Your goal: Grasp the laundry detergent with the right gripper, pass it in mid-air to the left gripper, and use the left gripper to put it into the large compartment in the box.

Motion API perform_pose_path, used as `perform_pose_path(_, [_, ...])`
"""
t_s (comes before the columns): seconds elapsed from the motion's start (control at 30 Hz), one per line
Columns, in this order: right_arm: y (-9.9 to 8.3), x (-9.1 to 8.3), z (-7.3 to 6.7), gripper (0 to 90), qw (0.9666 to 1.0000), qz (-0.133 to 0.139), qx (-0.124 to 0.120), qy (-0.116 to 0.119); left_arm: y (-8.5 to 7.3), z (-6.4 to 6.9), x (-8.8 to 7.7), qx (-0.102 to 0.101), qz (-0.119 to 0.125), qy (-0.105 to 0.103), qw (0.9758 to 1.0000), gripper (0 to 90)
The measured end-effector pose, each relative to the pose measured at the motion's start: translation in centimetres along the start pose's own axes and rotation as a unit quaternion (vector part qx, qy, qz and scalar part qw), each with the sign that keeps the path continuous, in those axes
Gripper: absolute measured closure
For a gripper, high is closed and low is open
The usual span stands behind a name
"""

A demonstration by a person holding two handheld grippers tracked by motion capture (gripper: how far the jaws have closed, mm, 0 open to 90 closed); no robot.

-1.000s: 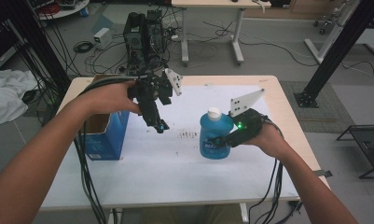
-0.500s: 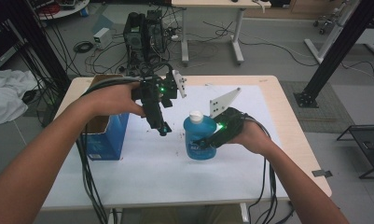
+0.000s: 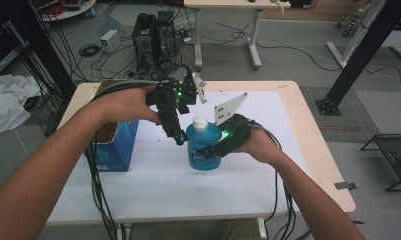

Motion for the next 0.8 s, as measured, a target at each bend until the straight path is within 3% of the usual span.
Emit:
perform_pose_path(0.33, [1.3, 1.2, -0.3, 44.0, 0.9998, 0.003, -0.011, 0.016, 0.6, 0.1, 0.5, 0.002, -0.012, -0.004, 0.9999, 15.3])
perform_pose_path(0.63, [1.8, 1.9, -0.1, 44.0, 0.9996, 0.001, -0.025, 0.014, 1.1, 0.1, 1.0, 0.005, -0.019, -0.006, 0.9998, 15.4])
perform_pose_path(0.67, [1.8, 1.8, -0.6, 43.9, 0.9995, -0.014, -0.001, 0.028, 1.1, 0.1, 1.2, 0.002, -0.016, -0.007, 0.9998, 15.4])
perform_pose_path(0.7, [1.8, 1.8, -0.6, 43.9, 0.9995, -0.014, -0.001, 0.028, 1.1, 0.1, 1.3, 0.003, -0.02, -0.007, 0.9998, 15.4])
perform_pose_path(0.73, [1.9, 1.8, -0.8, 44.0, 0.9994, -0.014, 0.016, 0.027, 1.1, 0.1, 1.5, 0.003, -0.02, -0.009, 0.9998, 15.3])
perform_pose_path(0.77, [2.0, 1.4, -1.4, 43.9, 0.9979, -0.033, 0.051, 0.024, 1.1, 0.1, 1.7, 0.003, -0.021, -0.011, 0.9997, 15.4])
perform_pose_path(0.8, [2.0, 1.4, -1.4, 43.9, 0.9979, -0.033, 0.051, 0.024, 1.1, 0.0, 1.8, 0.005, -0.025, -0.008, 0.9996, 15.4])
Point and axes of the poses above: each handheld gripper's, and its own axes: x roughly forward along the jaws, y roughly out of its top, z roughly to its right, the point moved 3 cm from there along x, roughly forward along the jaws, and after that the axes turned 9 degrees about z, right-handed, at the moved point
